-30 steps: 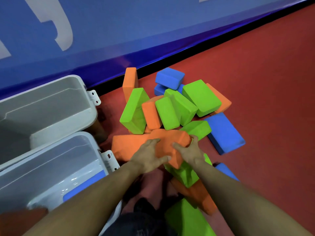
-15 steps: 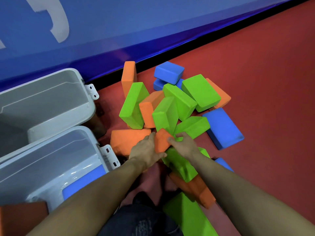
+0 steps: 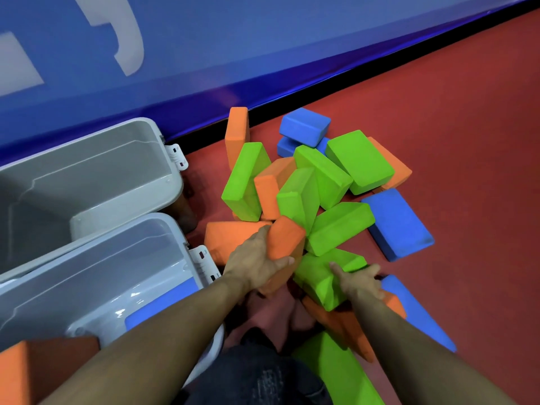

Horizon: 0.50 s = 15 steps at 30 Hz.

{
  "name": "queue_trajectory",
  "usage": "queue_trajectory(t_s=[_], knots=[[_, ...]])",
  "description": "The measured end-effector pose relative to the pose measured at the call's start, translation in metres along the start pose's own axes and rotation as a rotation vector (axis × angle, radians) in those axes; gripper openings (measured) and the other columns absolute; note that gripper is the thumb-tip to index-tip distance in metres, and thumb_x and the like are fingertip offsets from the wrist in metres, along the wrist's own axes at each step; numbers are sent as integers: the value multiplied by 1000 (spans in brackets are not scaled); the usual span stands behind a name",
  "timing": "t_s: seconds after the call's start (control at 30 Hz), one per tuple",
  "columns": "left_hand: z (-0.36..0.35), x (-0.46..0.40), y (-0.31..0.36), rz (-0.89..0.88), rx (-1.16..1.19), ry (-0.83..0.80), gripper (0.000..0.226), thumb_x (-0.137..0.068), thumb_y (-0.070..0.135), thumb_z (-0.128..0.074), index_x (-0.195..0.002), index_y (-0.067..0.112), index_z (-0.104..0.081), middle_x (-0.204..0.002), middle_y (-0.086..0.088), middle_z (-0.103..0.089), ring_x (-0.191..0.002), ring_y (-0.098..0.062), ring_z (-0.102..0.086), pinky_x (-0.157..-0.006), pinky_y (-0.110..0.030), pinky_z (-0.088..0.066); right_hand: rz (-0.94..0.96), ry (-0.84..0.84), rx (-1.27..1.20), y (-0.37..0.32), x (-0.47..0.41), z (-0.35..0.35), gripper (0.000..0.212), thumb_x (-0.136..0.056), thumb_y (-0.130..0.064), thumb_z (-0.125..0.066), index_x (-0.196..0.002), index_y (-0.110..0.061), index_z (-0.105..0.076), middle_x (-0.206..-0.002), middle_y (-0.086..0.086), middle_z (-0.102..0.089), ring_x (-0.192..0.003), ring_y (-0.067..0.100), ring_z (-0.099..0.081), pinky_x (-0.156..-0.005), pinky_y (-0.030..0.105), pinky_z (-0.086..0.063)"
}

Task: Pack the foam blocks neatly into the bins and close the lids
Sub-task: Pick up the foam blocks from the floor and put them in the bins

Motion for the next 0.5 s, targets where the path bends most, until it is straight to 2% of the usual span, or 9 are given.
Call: queue_trajectory(t_s=[0.1,0.23,0.27,0.37,0.5], knots=[[8,3,-4,-20,19,-11,98,-77,70,-72,-155,30,-28,-146,-5,-57,-130,-29,-56,-105,-39,-46,-6,15,-187,-2,8,4,93,-73,-56,-82,-134,-7,-32,-138,32,-46,-127,46,-50,-101,50,-43],[38,16,-5,-44,-3,58,98,-76,71,-72,-154,29,-33,-141,-4,-61,-126,-28,-59,-100,-38,-49,3,56,-246,-8,30,17,83,-78,-48,-82,-134,-12,-32,-141,25,-38,-119,49,-53,-83,47,-41],[44,20,-7,-38,-5,69,97,-76,71,-73,-154,29,-34,-140,-4,-62,-126,-28,-60,-99,-38,-49,11,66,-259,-11,37,20,81,-79,-47,-81,-135,-13,-32,-141,24,-35,-119,49,-53,-83,48,-41],[76,36,-8,-52,11,133,96,-72,75,-72,-152,35,-37,-136,-2,-65,-123,-28,-62,-98,-38,-50,70,119,-289,-23,54,35,81,-76,-47,-81,-132,-17,-32,-136,23,-35,-118,47,-53,-98,51,-46],[129,71,-15,-55,96,218,101,-66,81,-69,-150,35,-39,-133,0,-66,-118,-26,-64,-99,-42,-51,194,178,-274,-47,92,68,78,-73,-43,-83,-131,-19,-36,-132,23,-38,-113,48,-56,-96,48,-46]])
Point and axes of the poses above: each hand's wrist, its own x-axis away from the middle knuckle, its own z-axis out of the back of the hand, y = z × x, the point moved 8 cm from there along -x, towards the middle knuckle
